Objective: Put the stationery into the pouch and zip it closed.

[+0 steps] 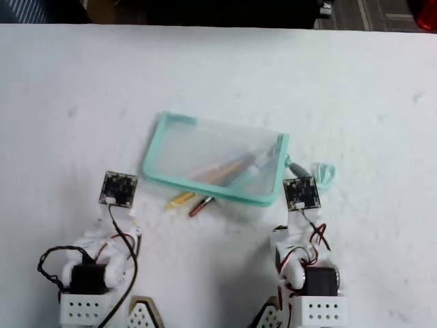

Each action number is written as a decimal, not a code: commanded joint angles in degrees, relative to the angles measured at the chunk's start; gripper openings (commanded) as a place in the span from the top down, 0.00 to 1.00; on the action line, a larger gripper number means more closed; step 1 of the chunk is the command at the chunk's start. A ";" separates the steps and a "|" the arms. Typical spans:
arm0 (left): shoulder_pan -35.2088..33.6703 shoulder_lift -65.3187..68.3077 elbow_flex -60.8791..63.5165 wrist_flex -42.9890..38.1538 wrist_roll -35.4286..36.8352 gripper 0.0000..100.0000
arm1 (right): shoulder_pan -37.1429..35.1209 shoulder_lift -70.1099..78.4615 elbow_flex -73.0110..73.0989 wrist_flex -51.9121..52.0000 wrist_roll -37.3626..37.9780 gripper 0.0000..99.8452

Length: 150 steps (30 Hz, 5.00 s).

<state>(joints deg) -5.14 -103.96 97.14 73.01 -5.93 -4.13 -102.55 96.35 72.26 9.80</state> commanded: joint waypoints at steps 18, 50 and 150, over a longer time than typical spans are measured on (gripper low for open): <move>-0.13 -0.66 -0.18 0.70 -0.53 0.98 | 0.31 -0.04 0.53 0.31 0.26 0.98; -1.27 -0.75 -0.70 -1.93 -0.70 0.98 | -27.91 0.31 0.53 -38.81 0.62 0.98; 6.02 30.81 -20.92 -38.51 -8.09 0.98 | -0.66 38.99 -23.03 -34.77 8.09 0.92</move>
<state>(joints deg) 1.19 -72.04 76.92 35.30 -12.62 -7.03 -77.93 80.70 40.18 17.19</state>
